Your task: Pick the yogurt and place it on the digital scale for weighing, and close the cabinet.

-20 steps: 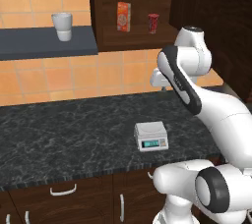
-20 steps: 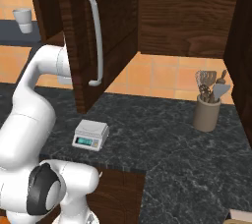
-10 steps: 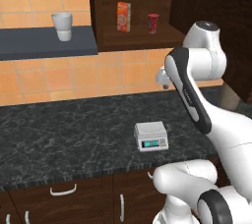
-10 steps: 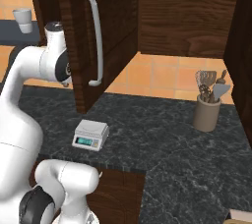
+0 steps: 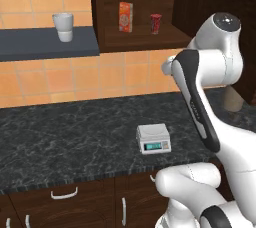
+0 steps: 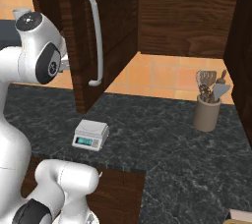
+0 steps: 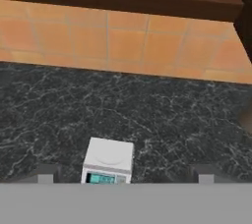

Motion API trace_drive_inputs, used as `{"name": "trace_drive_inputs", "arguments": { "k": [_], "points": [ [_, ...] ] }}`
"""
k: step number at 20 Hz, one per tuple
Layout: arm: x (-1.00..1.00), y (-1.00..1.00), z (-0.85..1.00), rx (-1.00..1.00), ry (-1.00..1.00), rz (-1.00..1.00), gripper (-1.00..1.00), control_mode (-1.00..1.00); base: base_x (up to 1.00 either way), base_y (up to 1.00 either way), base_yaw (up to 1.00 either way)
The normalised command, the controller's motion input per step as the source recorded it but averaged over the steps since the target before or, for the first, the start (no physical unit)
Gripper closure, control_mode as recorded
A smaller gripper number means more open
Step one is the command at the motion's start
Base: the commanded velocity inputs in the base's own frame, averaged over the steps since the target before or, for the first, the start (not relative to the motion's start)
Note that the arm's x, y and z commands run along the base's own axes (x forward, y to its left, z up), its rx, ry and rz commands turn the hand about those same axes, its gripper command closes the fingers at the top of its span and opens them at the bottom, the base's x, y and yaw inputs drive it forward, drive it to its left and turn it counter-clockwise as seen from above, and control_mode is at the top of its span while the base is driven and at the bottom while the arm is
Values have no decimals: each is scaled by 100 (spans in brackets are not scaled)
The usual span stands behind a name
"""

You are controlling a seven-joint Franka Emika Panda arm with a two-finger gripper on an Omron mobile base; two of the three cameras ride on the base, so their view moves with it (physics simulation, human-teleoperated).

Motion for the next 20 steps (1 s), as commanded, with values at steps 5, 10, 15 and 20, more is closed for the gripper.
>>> {"name": "trace_drive_inputs", "arguments": {
  "k": [5, 10, 15, 20],
  "points": [
    [0, 0, 53, -1, -7, -3, -100, -100, 0, 0, 0],
    [24, 2, 32, 0, -27, 0, -100, -100, 0, 0, 0],
    [49, 0, 34, 0, -11, -6, -100, -100, 0, 0, 0],
    [47, 0, 42, -5, 8, -3, -100, -100, 0, 0, 0]
  ]
}}
